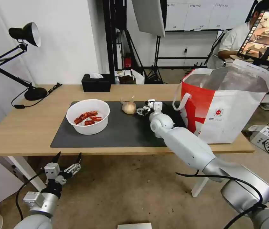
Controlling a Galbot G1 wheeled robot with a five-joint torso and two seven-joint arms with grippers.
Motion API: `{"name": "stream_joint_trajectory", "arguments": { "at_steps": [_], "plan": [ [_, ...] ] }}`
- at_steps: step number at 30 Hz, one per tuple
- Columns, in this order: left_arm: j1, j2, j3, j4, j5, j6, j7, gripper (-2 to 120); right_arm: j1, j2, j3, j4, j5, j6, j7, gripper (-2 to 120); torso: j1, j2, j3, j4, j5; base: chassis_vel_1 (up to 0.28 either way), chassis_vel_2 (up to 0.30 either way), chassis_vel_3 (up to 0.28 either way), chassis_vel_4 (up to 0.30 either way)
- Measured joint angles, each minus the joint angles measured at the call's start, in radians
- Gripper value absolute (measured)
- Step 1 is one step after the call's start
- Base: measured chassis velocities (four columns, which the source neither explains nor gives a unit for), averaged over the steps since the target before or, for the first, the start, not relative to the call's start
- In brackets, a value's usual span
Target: Pick up the trash from the table and place it into the takeout bag.
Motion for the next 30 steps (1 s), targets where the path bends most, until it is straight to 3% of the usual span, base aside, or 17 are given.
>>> {"name": "stream_joint_trajectory", "arguments": {
  "at_steps": [4, 8, 11, 18, 20, 27, 30],
  "plan": [
    [0.005, -0.002, 0.000, -0.002, 0.000, -0.002, 0.000, 100, -0.012, -0.007, 0.000, 0.014, 0.003, -0.002, 0.005, 96, 0.000, 0.000, 0.000, -0.0001, 0.0000, 0.000, 0.000, 0.000, 0.000],
    [0.008, -0.003, -0.001, -0.005, 0.001, -0.002, 0.000, 100, -0.018, -0.012, 0.001, 0.020, 0.006, -0.002, 0.004, 86, 0.000, 0.000, 0.000, 0.0000, 0.0001, 0.000, 0.000, 0.000, 0.000],
    [0.011, -0.006, -0.002, -0.009, 0.003, -0.003, 0.000, 100, -0.024, -0.015, 0.003, 0.025, 0.008, -0.001, 0.003, 70, 0.000, 0.000, 0.000, 0.0000, 0.0001, 0.000, 0.000, 0.000, 0.000],
    [0.018, -0.011, -0.002, -0.012, 0.007, -0.003, 0.000, 100, -0.031, -0.024, 0.003, 0.035, 0.008, 0.006, -0.003, 50, 0.000, 0.000, 0.000, -0.0001, 0.0001, 0.000, 0.000, 0.000, 0.000],
    [0.023, -0.015, -0.002, -0.013, 0.013, -0.003, 0.000, 100, -0.035, -0.030, 0.003, 0.042, 0.007, 0.017, -0.008, 37, 0.000, 0.000, 0.000, 0.0000, 0.0001, 0.000, 0.000, 0.000, 0.000],
    [0.029, -0.020, -0.002, -0.018, 0.023, -0.003, 0.000, 100, -0.048, -0.043, 0.004, 0.069, 0.001, 0.040, -0.019, 18, 0.000, 0.000, 0.000, 0.0000, 0.0001, 0.000, 0.000, 0.000, 0.000],
    [0.030, -0.019, -0.003, -0.026, 0.025, -0.002, 0.000, 100, -0.057, -0.065, 0.005, 0.106, -0.011, 0.057, -0.025, 1, 0.000, 0.000, 0.000, 0.0000, 0.0002, 0.000, 0.000, 0.000, 0.000]
  ]
}}
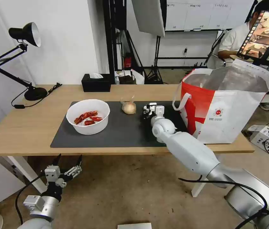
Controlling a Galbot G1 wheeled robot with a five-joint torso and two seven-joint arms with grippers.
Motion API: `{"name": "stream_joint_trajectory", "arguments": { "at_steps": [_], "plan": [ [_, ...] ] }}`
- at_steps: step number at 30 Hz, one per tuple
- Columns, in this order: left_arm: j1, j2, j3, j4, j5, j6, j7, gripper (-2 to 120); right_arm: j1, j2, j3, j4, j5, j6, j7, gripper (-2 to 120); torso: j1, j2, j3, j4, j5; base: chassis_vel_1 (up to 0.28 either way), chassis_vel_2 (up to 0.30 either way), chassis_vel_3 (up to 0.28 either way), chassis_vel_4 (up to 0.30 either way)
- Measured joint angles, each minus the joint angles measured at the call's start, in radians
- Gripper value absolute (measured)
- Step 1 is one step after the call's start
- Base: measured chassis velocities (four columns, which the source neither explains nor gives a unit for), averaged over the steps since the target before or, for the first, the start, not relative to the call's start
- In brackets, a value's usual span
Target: Pick up the trash from the table and place it into the takeout bag.
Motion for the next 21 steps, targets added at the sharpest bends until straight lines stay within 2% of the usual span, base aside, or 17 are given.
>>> {"name": "stream_joint_trajectory", "arguments": {
  "at_steps": [8, 16, 21],
  "plan": [
    [-0.008, -0.003, 0.008, -0.003, 0.006, 0.002, 0.000, 100, -0.023, -0.042, 0.006, 0.065, -0.030, 0.030, -0.006, 0, 0.000, 0.000, 0.000, 0.0000, 0.0000, 0.000, 0.000, 0.000, 0.000],
    [-0.017, 0.000, 0.015, 0.001, 0.007, 0.003, -0.001, 100, -0.084, -0.116, 0.051, 0.242, -0.062, 0.051, -0.015, 0, 0.000, 0.000, 0.000, -0.0001, 0.0000, 0.000, 0.000, 0.000, 0.000],
    [-0.027, 0.008, 0.016, 0.006, 0.005, 0.003, -0.003, 100, -0.126, -0.164, 0.098, 0.362, -0.128, 0.111, -0.034, 0, 0.000, 0.000, 0.000, -0.0001, 0.0000, 0.000, 0.000, 0.000, 0.000]
  ]
}}
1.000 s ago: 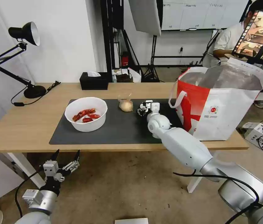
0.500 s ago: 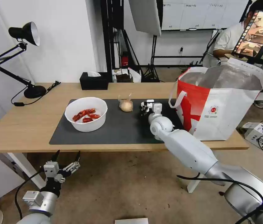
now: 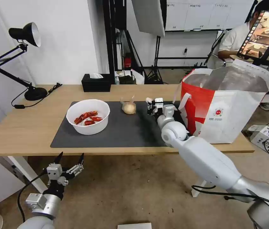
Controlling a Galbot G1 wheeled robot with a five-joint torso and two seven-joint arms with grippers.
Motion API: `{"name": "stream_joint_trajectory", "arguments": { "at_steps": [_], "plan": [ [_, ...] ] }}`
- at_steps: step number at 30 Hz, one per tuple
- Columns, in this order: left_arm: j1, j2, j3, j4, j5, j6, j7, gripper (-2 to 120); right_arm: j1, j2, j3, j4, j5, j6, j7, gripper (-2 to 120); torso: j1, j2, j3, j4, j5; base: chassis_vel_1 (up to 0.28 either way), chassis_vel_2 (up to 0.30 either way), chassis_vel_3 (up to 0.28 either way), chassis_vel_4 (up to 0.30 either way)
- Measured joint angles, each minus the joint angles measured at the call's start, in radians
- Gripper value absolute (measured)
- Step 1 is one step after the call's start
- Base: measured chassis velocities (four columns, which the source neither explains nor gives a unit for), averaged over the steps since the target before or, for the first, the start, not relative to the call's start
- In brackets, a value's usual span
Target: Pick up the trash from the table and place it into the takeout bag.
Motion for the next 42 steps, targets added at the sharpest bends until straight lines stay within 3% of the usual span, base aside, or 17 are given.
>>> {"name": "stream_joint_trajectory", "arguments": {
  "at_steps": [4, 11, 18, 23, 26, 35, 42],
  "plan": [
    [-0.004, 0.006, 0.000, 0.002, -0.004, 0.000, -0.001, 100, -0.011, -0.028, 0.044, 0.051, -0.111, 0.044, 0.007, 0, 0.000, 0.000, 0.000, 0.0001, 0.0000, 0.000, 0.000, 0.000, 0.000],
    [-0.007, 0.021, 0.001, 0.006, -0.011, 0.000, -0.002, 100, 0.006, -0.096, 0.081, 0.134, -0.153, 0.050, 0.067, 0, 0.000, 0.000, 0.000, 0.0001, -0.0001, 0.000, 0.000, 0.000, 0.000],
    [-0.025, 0.028, 0.012, 0.014, -0.018, 0.000, -0.002, 100, 0.010, -0.185, 0.143, 0.257, -0.134, -0.022, 0.158, 0, 0.000, 0.000, 0.000, 0.0000, 0.0000, 0.000, 0.000, 0.000, 0.000],
    [-0.040, 0.028, 0.028, 0.021, -0.015, 0.001, -0.003, 100, -0.013, -0.233, 0.210, 0.315, -0.158, -0.139, 0.345, 0, 0.000, 0.000, 0.000, 0.0000, 0.0002, 0.000, 0.000, 0.000, 0.000],
    [-0.050, 0.028, 0.038, 0.024, -0.013, 0.003, -0.003, 100, -0.016, -0.259, 0.240, 0.326, -0.162, -0.182, 0.399, 0, 0.000, 0.000, 0.000, 0.0000, 0.0002, 0.000, 0.000, 0.000, 0.000],
    [-0.067, 0.025, 0.059, 0.025, -0.007, 0.012, -0.004, 100, -0.036, -0.314, 0.289, 0.324, -0.120, -0.237, 0.387, 0, 0.000, 0.000, 0.000, 0.0000, 0.0001, 0.000, 0.000, 0.000, 0.000],
    [-0.069, 0.023, 0.064, 0.022, -0.006, 0.013, -0.005, 100, -0.063, -0.328, 0.310, 0.338, -0.050, -0.292, 0.395, 25, 0.000, 0.000, 0.000, 0.0000, 0.0000, 0.000, 0.000, 0.000, 0.000]
  ]
}}
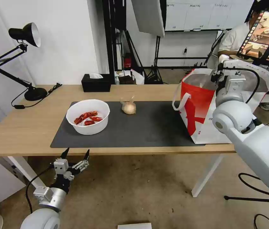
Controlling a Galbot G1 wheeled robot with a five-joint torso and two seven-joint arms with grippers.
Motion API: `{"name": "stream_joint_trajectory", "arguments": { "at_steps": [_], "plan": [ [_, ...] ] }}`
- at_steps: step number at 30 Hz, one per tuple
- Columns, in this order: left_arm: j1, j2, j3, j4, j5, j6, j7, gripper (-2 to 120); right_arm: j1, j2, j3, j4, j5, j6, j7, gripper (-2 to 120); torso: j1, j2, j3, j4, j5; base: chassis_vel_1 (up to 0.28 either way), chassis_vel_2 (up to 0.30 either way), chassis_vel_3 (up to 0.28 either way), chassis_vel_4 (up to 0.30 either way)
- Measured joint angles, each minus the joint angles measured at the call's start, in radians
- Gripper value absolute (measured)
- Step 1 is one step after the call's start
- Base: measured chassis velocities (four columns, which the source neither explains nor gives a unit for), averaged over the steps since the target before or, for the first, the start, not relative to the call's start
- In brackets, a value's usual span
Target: Pick up the trash from the table and place it into the takeout bag.
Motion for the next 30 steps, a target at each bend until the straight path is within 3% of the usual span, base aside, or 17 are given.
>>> {"name": "stream_joint_trajectory", "arguments": {
  "at_steps": [19, 22, 30],
  "plan": [
    [0.009, 0.008, -0.009, -0.022, -0.001, 0.005, -0.001, 100, -0.012, -0.010, 0.002, 0.024, 0.046, -0.013, -0.009, 93, 0.000, 0.000, 0.000, 0.0000, -0.0001, 0.000, 0.000, 0.000, 0.000],
    [0.007, 0.008, -0.008, -0.024, -0.001, 0.005, -0.001, 100, -0.014, -0.010, 0.004, 0.024, 0.052, -0.004, -0.014, 100, 0.000, 0.000, 0.000, 0.0000, -0.0001, 0.000, 0.000, 0.000, 0.000],
    [0.006, 0.008, -0.007, -0.024, -0.002, 0.006, -0.001, 100, -0.020, -0.001, 0.005, 0.021, 0.053, 0.028, -0.026, 100, 0.000, 0.000, 0.000, 0.0001, -0.0001, 0.000, 0.000, 0.000, 0.000]
  ]
}}
